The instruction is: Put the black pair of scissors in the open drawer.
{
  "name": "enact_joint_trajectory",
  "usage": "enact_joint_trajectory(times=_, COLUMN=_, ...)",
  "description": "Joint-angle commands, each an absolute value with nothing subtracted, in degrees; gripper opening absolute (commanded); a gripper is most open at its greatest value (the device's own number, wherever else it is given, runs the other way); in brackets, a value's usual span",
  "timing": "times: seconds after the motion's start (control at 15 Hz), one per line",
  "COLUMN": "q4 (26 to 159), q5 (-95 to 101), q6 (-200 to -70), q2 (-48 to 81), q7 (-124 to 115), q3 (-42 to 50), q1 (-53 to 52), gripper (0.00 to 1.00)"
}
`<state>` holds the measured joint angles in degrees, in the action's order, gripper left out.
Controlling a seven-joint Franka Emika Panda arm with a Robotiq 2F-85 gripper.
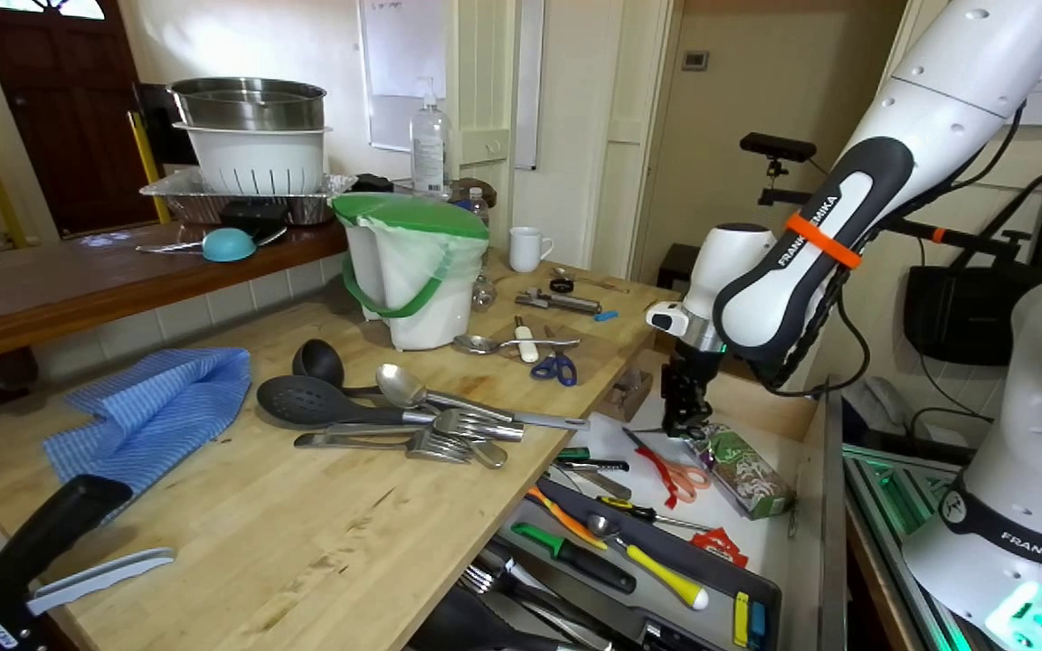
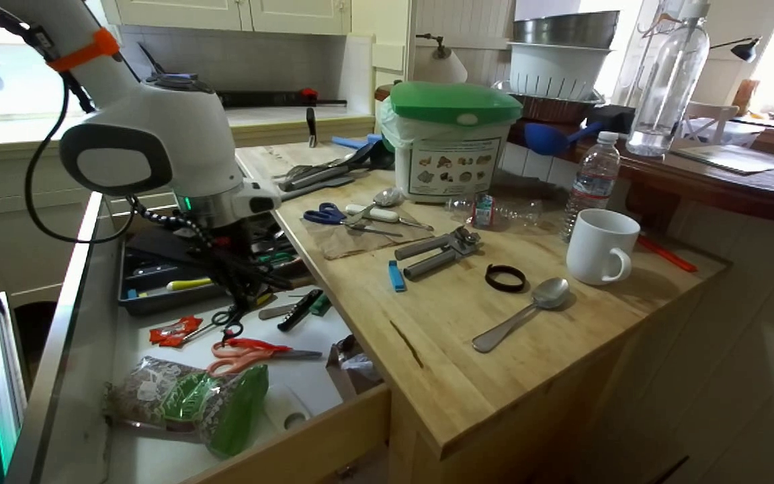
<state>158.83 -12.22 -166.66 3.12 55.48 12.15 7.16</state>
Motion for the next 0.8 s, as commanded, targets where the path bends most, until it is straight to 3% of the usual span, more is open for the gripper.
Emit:
enact_joint_trajectory(times=0.0, q4=158.82, q5=-20.57, q6=-173.03, q2=7.34, q7=52.13, q3=10.07, q1=6.6, gripper=0.05)
enact_joint_trajectory(times=0.4, q4=158.3, q5=-34.82, q6=-178.03, q2=11.29, q7=49.91, q3=3.08, q1=9.33, gripper=0.05)
enact_joint_trajectory(times=0.73, q4=155.44, q5=-37.65, q6=-175.95, q2=17.01, q7=47.27, q3=3.59, q1=11.83, gripper=0.05)
